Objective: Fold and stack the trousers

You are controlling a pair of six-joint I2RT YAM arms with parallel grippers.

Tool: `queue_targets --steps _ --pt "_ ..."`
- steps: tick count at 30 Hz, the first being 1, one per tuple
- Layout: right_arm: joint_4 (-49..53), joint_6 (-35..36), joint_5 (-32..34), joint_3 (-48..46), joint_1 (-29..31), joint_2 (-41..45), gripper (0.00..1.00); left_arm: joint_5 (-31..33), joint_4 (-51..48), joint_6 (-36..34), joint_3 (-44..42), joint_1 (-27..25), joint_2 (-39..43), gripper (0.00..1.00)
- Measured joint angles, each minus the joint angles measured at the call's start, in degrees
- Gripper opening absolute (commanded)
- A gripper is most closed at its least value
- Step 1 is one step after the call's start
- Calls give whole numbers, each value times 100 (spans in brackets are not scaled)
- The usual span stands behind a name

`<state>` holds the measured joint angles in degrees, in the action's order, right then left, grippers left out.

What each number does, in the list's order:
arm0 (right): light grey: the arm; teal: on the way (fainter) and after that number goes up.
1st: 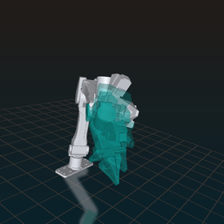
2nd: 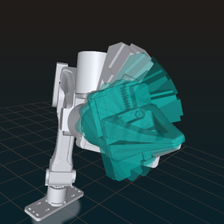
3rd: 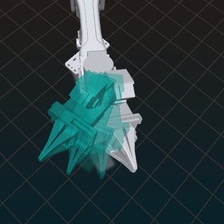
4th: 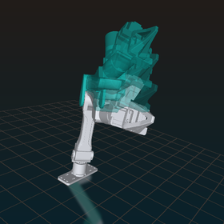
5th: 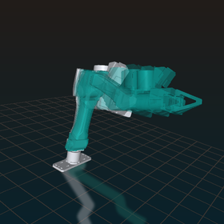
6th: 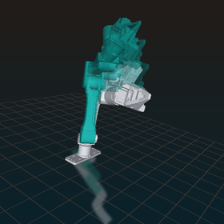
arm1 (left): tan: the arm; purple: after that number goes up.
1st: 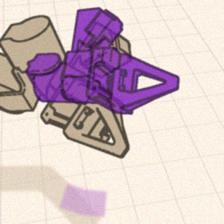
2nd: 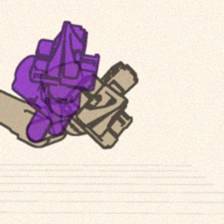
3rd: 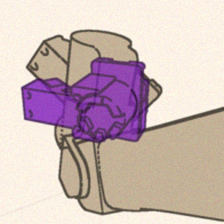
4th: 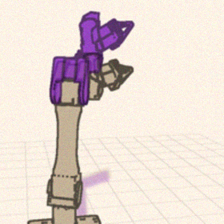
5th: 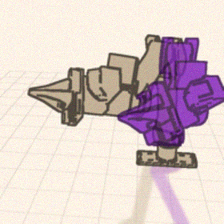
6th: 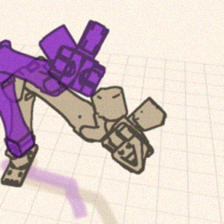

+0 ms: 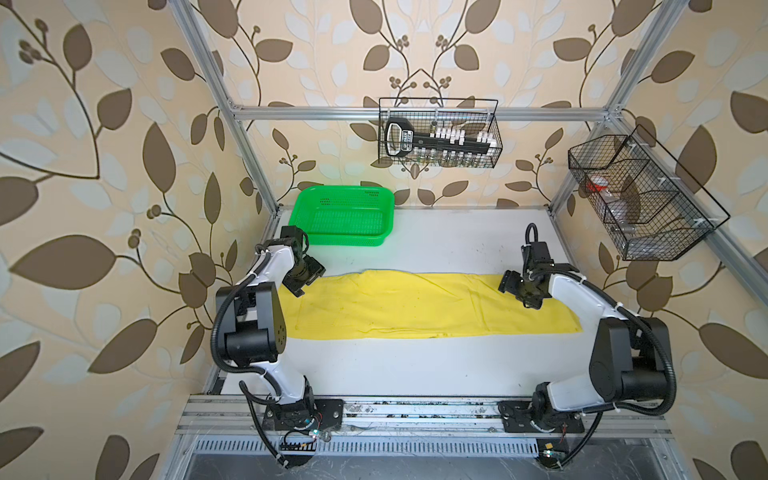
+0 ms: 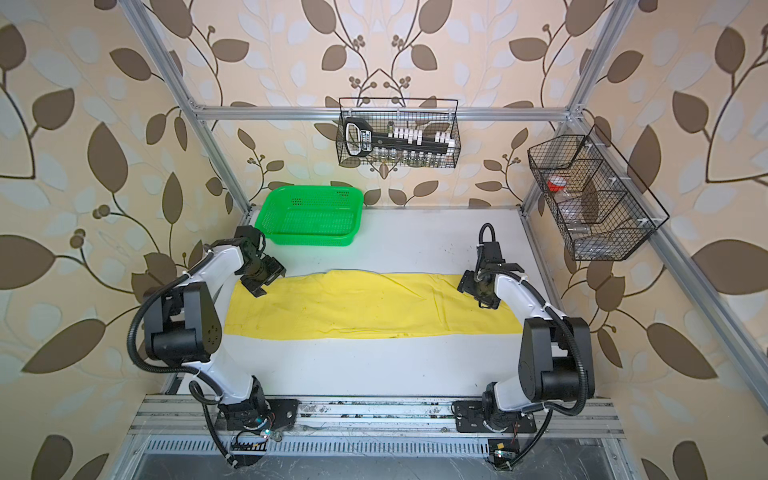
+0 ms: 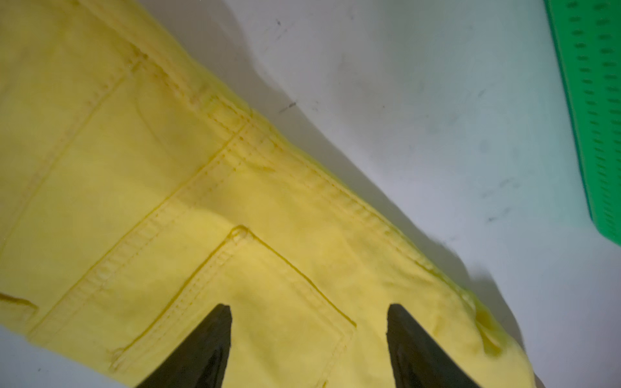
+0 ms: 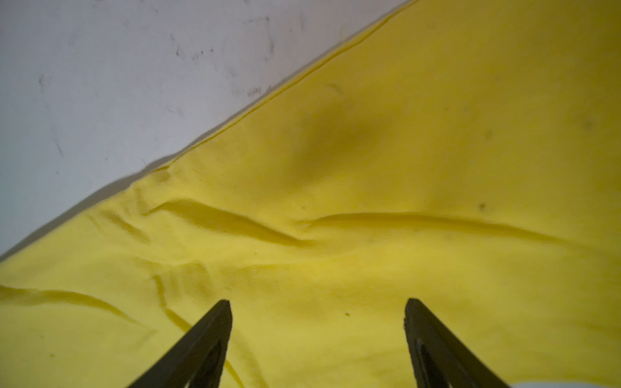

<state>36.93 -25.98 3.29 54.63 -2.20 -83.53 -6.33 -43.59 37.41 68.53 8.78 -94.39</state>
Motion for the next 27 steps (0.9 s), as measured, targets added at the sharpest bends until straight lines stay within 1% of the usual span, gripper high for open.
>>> queue_targets --steps 3,5,8,11,15,18,22,27 --pt "271 780 321 22 -376 208 80 -219 -13 -2 -348 -177 535 76" --pt "378 1274 605 22 -579 223 80 -376 15 28 -573 -439 734 76" --pt "396 1856 946 31 -688 149 80 -573 205 136 -933 -785 752 74" --pt "374 2205 1067 140 -817 -105 79 -697 389 227 -1270 -911 629 71" --pt "225 2417 1034 229 -1172 -321 78 -656 549 256 -1469 -876 328 66" --pt "96 2562 1023 240 -1401 -446 78 -466 568 190 -1480 -791 120 64" --pt "-44 2850 1012 238 -1521 -487 77 -203 481 87 -1478 -492 90 63" --pt "-114 3067 699 249 -1762 -562 75 162 363 -55 -1478 -175 83 63"
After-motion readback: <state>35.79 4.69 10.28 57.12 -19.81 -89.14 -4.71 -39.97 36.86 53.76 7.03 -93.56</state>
